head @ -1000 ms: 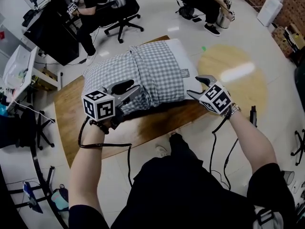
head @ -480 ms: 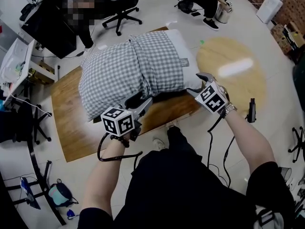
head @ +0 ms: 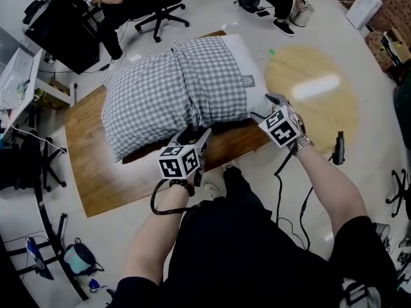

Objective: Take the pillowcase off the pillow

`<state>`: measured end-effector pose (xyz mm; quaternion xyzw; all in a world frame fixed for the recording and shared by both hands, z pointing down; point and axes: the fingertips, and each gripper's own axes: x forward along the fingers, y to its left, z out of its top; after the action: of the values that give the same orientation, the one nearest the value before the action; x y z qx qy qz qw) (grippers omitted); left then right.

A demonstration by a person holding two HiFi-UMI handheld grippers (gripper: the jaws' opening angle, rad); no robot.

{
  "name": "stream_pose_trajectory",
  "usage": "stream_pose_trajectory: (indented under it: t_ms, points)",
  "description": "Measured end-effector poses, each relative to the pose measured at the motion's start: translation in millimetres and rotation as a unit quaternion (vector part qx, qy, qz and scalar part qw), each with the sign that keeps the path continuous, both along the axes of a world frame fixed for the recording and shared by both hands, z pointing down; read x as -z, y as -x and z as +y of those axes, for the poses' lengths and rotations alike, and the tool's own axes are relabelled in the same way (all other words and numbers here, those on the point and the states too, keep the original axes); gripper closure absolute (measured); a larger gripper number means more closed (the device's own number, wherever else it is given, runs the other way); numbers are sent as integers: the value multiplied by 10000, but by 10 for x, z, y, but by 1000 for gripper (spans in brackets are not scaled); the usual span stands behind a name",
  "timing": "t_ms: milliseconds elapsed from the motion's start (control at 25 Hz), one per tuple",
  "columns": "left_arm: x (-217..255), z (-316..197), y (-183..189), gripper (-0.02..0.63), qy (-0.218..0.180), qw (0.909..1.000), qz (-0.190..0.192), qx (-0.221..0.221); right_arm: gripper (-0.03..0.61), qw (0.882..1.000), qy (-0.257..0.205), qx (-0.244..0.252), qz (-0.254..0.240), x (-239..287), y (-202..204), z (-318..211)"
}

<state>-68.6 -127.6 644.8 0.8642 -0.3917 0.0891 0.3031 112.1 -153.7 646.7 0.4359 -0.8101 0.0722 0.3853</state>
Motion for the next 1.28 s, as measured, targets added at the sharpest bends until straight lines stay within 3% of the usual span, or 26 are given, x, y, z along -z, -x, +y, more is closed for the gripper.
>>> stream_pose_trajectory:
  t_ms: [280, 520, 600, 760, 1280]
  points:
    - [-252, -143, -82, 360, 384, 9987, 15, 332, 274, 9997, 180, -132, -118, -146, 66, -70]
    - [-287, -224, 97, 592, 406, 9974, -23, 598, 435, 9999, 27, -159, -27, -73, 27, -121]
    - [-234, -231, 114, 599, 377, 9971, 10, 658, 488, 9998, -69, -158, -29, 4, -14, -146]
    - [-191, -220, 282, 603, 290, 9959, 72, 849, 537, 9994, -295, -192, -41, 81, -60, -163]
    - [-90, -73, 969, 603, 197, 9863, 424, 1582, 549, 9974, -416, -533, -264, 175, -340, -47]
